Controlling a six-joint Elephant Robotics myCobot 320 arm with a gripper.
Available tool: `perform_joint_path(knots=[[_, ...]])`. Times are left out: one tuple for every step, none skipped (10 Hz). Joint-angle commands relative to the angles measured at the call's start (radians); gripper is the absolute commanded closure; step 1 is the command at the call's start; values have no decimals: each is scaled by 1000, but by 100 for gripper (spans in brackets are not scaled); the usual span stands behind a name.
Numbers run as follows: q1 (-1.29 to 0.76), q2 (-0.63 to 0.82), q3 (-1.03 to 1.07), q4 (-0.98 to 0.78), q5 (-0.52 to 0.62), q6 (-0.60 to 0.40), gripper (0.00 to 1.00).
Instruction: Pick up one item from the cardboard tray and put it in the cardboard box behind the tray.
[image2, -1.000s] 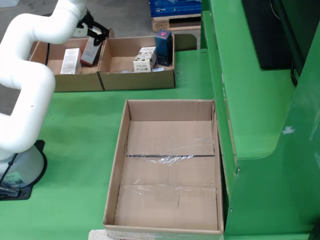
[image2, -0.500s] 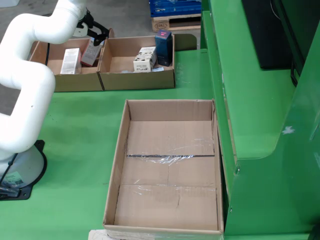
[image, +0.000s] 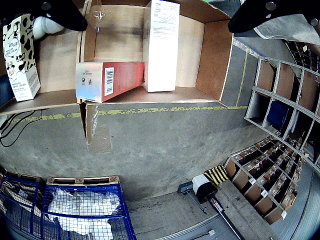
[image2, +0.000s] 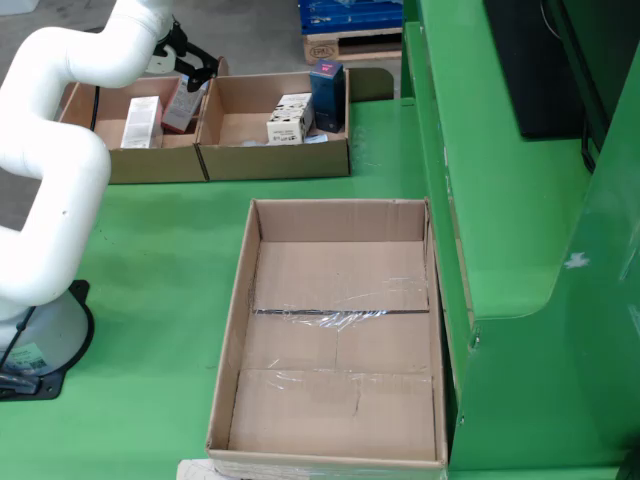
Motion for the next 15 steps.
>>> perform_joint_path(knots=[[5,27,23,9,9,4,0],[5,27,23,9,9,4,0],[5,27,23,9,9,4,0],[5,27,23,9,9,4,0],[5,27,23,9,9,4,0],[5,27,23,9,9,4,0],[5,27,23,9,9,4,0],[5,27,23,9,9,4,0],[9,56,23,-20,-16,3,0],[1,91,23,-24,-52,19,0],[-21,132,23,-62,-60,25,0],[-21,132,23,-62,-60,25,0],[-21,132,23,-62,-60,25,0],[-75,198,23,-148,-60,59,0],[-75,198,23,-148,-60,59,0]])
